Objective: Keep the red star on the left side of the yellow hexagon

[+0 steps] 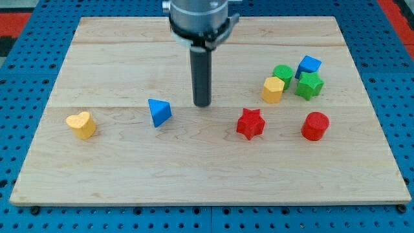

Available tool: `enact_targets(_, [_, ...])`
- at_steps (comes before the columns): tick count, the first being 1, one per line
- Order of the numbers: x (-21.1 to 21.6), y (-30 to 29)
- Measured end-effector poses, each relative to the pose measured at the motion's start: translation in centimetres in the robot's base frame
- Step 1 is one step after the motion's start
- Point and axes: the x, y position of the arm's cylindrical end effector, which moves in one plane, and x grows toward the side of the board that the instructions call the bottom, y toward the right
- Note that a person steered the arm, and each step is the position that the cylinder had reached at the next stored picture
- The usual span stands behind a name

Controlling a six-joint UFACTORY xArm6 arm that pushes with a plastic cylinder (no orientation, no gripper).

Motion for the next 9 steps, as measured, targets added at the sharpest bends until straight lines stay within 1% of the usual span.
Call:
enact_targets(1, [5.7, 0.3])
enact_targets(2, [8.2, 5.5])
enact_targets(3, [4.9, 9.2])
enact_targets(4, [0.3, 9.3])
enact_targets(5, [1.4, 11.7])
enact_targets(6, [2.3, 9.5])
enact_targets(7, [1.7, 3.3])
enact_targets(8, [0.6, -0.6])
enact_targets(9, [-3.9, 1.1])
